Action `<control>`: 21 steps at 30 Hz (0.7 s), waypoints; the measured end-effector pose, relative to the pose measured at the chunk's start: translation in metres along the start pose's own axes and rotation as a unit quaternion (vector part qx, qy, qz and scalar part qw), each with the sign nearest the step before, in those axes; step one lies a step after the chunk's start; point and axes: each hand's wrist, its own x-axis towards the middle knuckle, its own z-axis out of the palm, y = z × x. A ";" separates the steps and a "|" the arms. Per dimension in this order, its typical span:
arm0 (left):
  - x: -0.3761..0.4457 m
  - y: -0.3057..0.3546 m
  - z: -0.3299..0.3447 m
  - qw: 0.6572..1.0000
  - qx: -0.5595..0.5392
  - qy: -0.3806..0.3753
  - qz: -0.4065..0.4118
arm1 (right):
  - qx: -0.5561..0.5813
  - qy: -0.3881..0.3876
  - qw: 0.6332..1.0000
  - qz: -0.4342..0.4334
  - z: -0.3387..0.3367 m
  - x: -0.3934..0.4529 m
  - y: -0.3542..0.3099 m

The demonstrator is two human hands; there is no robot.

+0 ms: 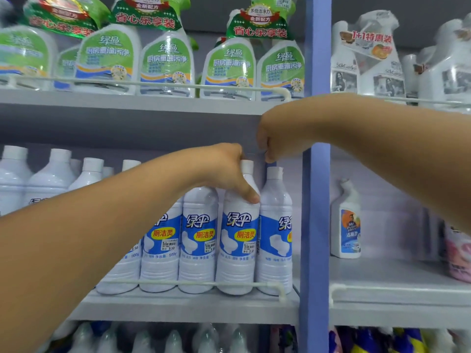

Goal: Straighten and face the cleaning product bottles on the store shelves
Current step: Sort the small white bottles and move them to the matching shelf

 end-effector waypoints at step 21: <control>0.026 -0.018 -0.016 0.991 0.126 0.010 0.053 | 0.286 -0.237 0.924 0.087 0.032 0.058 -0.004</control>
